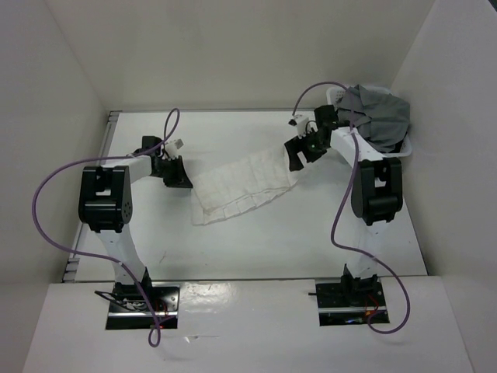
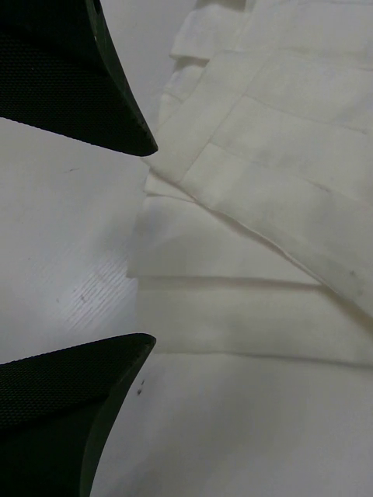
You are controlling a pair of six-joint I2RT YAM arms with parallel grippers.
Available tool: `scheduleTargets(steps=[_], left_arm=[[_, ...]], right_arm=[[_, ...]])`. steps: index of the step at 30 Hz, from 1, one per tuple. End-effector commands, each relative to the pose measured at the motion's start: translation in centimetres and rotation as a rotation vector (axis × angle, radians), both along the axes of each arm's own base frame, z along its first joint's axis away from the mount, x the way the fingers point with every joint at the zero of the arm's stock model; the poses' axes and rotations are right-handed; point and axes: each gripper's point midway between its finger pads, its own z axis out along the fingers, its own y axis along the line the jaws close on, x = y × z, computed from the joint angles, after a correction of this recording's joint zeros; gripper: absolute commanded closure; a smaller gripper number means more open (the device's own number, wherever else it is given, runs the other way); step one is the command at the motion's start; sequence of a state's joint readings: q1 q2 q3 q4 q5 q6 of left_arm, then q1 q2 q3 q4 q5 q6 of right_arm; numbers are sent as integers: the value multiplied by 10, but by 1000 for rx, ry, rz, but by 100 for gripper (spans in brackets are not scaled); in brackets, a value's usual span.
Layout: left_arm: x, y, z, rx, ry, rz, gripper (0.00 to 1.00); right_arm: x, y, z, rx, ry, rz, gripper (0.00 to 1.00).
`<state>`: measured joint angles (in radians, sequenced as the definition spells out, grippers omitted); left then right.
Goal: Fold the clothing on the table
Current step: Fold the skirt
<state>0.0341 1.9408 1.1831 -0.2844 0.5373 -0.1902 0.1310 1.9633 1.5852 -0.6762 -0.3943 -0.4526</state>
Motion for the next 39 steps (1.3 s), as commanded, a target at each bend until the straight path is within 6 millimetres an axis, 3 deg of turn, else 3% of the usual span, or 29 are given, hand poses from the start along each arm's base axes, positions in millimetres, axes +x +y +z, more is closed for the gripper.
scheduleTargets(steps=[1,7,16,25,39], left_arm=[[-10,12,-6,58,34,33,93],[-10,12,-6,58,34,33,93],[-12,9,-5,44,38,17,93],[-12,8,0,36,28,13,94],[-13,5,-2,19,37,5,94]], right_arm=[[-5,19,-5,54,44,92,1],[0,17,-29,51,89,100,1],[25,-5,-25,77,65,50,1],[10,3,-61,184,228,84,1],[0,18,-61,281,291,120,1]])
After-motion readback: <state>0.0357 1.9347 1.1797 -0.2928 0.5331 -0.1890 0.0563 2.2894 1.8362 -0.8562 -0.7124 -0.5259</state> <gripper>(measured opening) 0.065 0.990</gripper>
